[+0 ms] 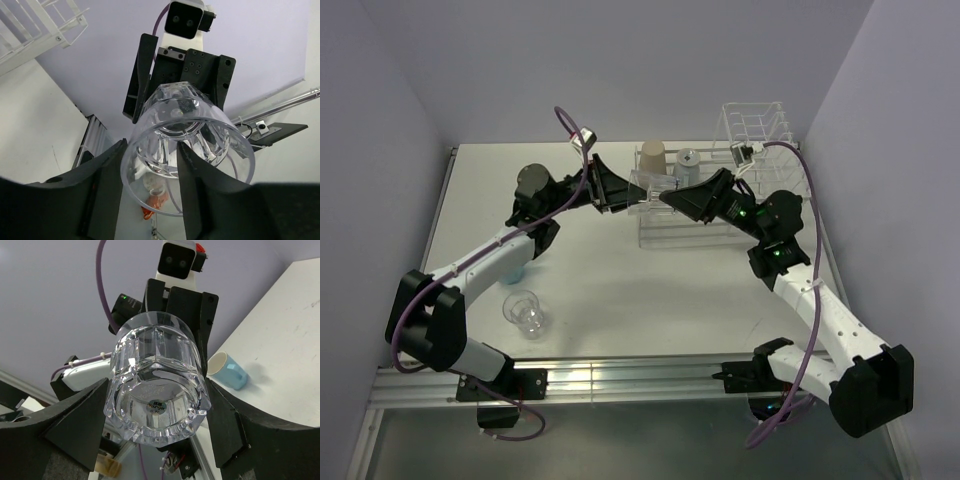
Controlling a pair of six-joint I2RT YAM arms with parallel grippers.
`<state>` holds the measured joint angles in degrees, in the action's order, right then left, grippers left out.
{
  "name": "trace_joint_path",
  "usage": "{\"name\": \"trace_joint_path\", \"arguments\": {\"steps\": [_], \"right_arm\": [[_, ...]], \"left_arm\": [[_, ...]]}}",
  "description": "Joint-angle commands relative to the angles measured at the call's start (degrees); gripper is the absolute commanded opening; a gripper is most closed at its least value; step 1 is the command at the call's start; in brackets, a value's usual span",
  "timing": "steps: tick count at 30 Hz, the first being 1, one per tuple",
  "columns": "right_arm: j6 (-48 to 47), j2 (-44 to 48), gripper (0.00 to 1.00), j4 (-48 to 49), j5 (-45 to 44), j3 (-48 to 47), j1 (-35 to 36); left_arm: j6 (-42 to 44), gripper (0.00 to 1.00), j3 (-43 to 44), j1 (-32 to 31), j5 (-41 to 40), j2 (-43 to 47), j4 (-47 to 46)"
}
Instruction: Load the cups into the dish rack
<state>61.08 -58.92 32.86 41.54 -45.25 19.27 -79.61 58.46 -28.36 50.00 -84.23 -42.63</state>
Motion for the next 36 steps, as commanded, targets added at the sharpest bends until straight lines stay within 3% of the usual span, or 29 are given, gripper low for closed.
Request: {"name": "trace_joint_path", "arguments": {"steps": [1, 8, 14, 17, 20, 22, 27, 36], "right_arm": [[-1.58, 2.05, 0.00, -0.43, -1.37, -3.96, 0.16], [-6.14, 3.19, 0.00, -7.71, -3.91, -5.98, -1.07], [-12.12, 4.16, 0.00, -17.90, -7.61, -8.88, -2.48], [-16.77, 3.90, 0.00, -24.93, -11.91, -11.34, -2.57], [-23.34, 1.71, 0.00, -38.43, -19.11, -16.87, -2.66], [-28.79, -2.33, 0.00, -45.13, -26.19, -23.69, -2.57], [-36.81, -15.84, 0.00, -61.57, -37.57, -38.82, -1.52], [-41.74, -33.34, 0.00, -69.50, -54.36, -49.39, 4.28]], "left_arm": [[1.39, 0.51, 2.63, -0.38, -0.78, 1.34, -2.90], [5.69, 0.57, 3.33, 1.55, -3.76, 3.36, 5.69], [8.78, 0.59, 2.37, 9.44, -7.37, 7.14, 13.54], [10.26, 0.60, 1.57, 12.79, -7.98, 8.81, 16.60], [17.10, 0.60, 3.59, 16.13, -11.48, 10.74, 27.57], [22.80, 0.60, 5.86, 16.32, -14.04, 11.89, 36.60], [28.98, 0.60, 7.28, 16.32, -20.01, 14.08, 46.57], [36.28, 0.60, 6.85, 16.32, -24.60, 17.78, 55.90]]}}
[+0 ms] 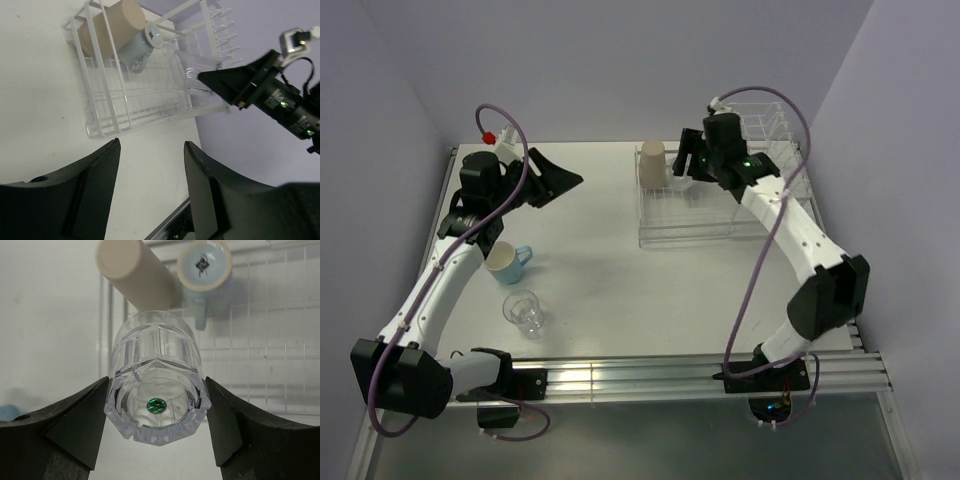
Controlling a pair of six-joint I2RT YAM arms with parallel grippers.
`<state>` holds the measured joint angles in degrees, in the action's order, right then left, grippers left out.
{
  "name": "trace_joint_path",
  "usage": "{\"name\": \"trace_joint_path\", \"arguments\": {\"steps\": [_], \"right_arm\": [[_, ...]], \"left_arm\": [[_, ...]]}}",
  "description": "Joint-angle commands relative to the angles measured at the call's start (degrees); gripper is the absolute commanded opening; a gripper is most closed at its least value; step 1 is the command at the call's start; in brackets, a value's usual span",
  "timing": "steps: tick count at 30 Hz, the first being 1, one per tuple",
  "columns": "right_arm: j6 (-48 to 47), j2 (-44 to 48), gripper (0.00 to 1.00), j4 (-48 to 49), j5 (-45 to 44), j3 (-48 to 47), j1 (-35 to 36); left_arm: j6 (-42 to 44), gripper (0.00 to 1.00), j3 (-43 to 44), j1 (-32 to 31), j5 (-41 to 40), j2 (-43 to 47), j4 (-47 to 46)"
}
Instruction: Load the cups into the dish rack
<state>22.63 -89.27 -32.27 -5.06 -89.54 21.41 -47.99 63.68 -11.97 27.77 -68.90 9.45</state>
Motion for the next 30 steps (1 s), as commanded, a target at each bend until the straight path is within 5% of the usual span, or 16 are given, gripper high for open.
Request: {"name": "trace_joint_path", "arguments": {"steps": [1, 17, 30], "right_arm": [[-3.47, -4.49, 0.00, -4.99, -8.99, -5.90, 3.45], [-3.30, -26.99, 0.00, -10.43, -12.34, -21.11, 7.51], [-2.77, -32.80, 0.00, -12.46, -12.43, -25.95, 9.18]], "left_arm": [[5.27, 0.60, 1.45, -0.07, -2.37, 2.72, 3.99], [8.96, 0.60, -1.54, 0.01, -1.58, 2.99, 5.75], [9.58, 0.60, -1.54, 0.01, -1.49, 2.99, 6.89]]}}
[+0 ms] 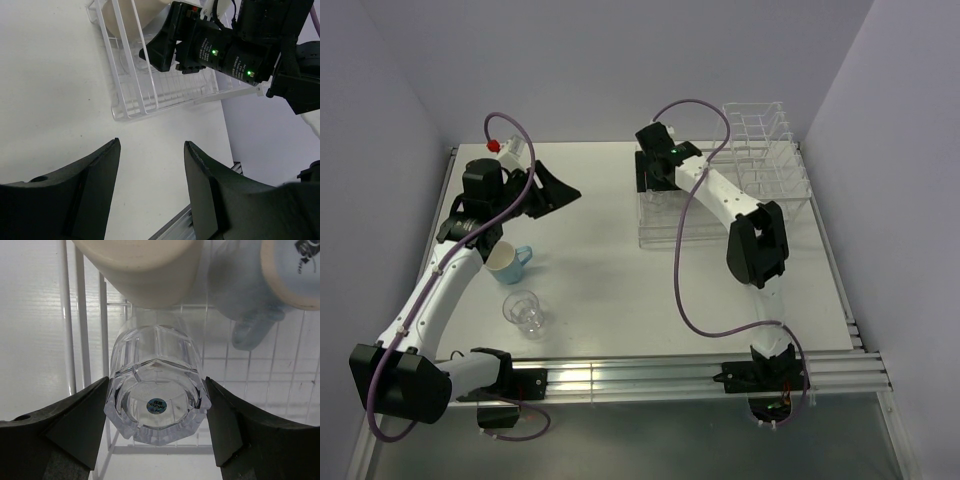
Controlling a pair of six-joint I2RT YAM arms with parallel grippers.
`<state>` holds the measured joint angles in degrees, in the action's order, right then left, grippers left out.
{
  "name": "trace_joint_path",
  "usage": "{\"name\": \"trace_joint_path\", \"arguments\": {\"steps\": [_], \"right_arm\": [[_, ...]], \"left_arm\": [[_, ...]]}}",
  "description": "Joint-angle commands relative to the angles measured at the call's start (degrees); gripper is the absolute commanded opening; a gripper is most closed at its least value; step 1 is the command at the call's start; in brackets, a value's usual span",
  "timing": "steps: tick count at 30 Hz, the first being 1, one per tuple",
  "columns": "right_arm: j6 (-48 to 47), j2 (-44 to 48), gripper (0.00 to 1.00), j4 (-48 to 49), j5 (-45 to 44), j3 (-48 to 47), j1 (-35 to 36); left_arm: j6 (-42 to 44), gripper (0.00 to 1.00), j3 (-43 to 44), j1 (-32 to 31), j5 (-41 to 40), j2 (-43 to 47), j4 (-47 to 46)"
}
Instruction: Load the cups into the dish rack
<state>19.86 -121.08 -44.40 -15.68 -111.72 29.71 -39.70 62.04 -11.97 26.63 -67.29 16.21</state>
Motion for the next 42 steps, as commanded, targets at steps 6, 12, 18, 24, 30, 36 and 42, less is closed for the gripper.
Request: {"name": "trace_joint_path", "arguments": {"steps": [6, 12, 18, 24, 30, 36, 42], "right_arm": [[0.44, -2.14, 0.11, 0.20, -2.33, -3.41, 1.14], [0.88, -2.15, 0.31, 0.72, -3.13, -2.63, 1.14], [0.71, -1.36, 0.57, 0.63, -3.30, -3.41, 1.14], [0.62, -1.00, 0.80, -0.07, -3.83, -4.73, 1.05], [0.80, -0.65, 0.95, -0.07, -3.48, -5.08, 1.05], [0.80, 0.14, 0.96, 0.02, -2.86, -4.82, 0.96], [0.54, 4.00, 0.97, 0.02, -3.21, -3.42, 0.96]], "left_arm": [[1.29, 0.60, 0.45, 0.10, -0.35, 0.58, 0.32], [1.38, 0.60, 0.54, 0.10, -0.44, 0.31, 0.41], [1.56, 0.60, 1.06, 0.10, -0.97, -0.13, 1.19], [1.65, 0.60, 1.59, 0.10, -2.11, -0.65, 2.16], [1.73, 0.60, 1.68, 0.10, -3.25, -0.65, 3.04], [1.56, 0.60, 2.03, 0.10, -4.22, -0.92, 3.74], [2.43, 0.60, 3.61, 0.10, -9.57, -1.18, 7.51]]}}
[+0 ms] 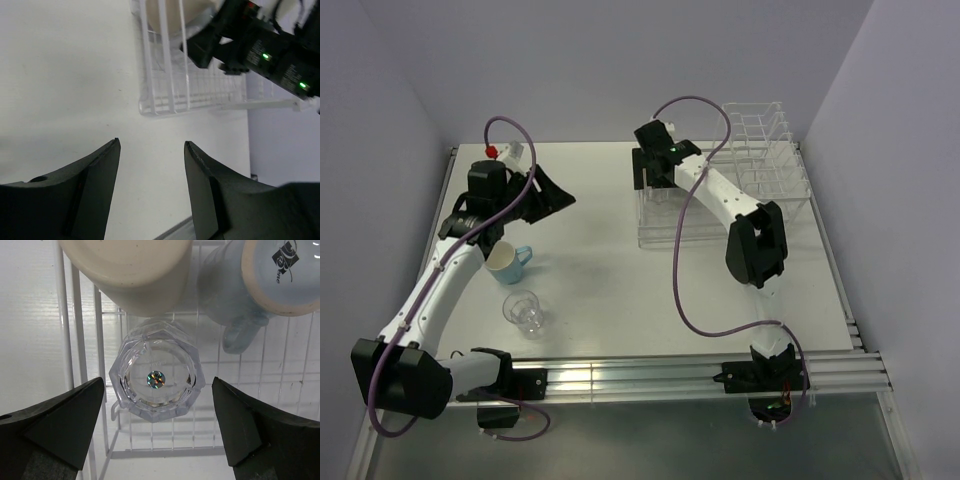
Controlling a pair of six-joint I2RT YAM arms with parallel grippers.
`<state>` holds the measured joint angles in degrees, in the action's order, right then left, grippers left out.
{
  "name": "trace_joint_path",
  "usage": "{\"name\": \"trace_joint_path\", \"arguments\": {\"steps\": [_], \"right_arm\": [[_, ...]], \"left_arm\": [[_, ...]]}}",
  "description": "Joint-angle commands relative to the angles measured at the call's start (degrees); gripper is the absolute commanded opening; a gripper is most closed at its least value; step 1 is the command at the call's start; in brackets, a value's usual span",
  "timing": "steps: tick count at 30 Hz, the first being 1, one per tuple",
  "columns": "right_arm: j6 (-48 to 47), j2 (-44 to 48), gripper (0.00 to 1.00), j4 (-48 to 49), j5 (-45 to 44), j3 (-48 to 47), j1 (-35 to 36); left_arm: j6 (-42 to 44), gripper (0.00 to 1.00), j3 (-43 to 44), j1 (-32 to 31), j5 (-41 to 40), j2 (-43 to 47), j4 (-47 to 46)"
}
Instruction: Load the cups into the dish rack
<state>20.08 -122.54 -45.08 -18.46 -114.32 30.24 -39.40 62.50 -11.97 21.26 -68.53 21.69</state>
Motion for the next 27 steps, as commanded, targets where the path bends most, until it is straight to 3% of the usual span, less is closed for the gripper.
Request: {"name": "trace_joint_path", "arguments": {"steps": [1, 4, 11, 21, 27], "right_arm": [[0.23, 7.21, 0.97, 0.70, -0.53, -0.55, 0.43], [-0.04, 10.81, 0.97, 0.70, -1.05, 0.85, 0.43], [0.23, 20.14, 0.98, 2.62, -0.27, 6.74, 0.52], [0.58, 32.70, 1.00, 7.28, 2.55, 18.77, 1.40], [0.23, 37.19, 1.00, 9.39, 2.72, 24.84, 1.40]], "left_arm": [[2.31, 0.60, 3.50, 0.10, -8.73, 0.15, 3.26], [2.31, 0.61, 4.73, 0.10, -22.59, 2.16, 8.95], [-0.41, 0.54, 2.81, 1.50, -43.81, 7.44, 17.32], [-4.54, 0.58, -5.63, 8.18, -50.77, 11.93, 22.78], [-6.39, 0.58, -9.76, 9.59, -50.26, 12.29, 22.78]]}}
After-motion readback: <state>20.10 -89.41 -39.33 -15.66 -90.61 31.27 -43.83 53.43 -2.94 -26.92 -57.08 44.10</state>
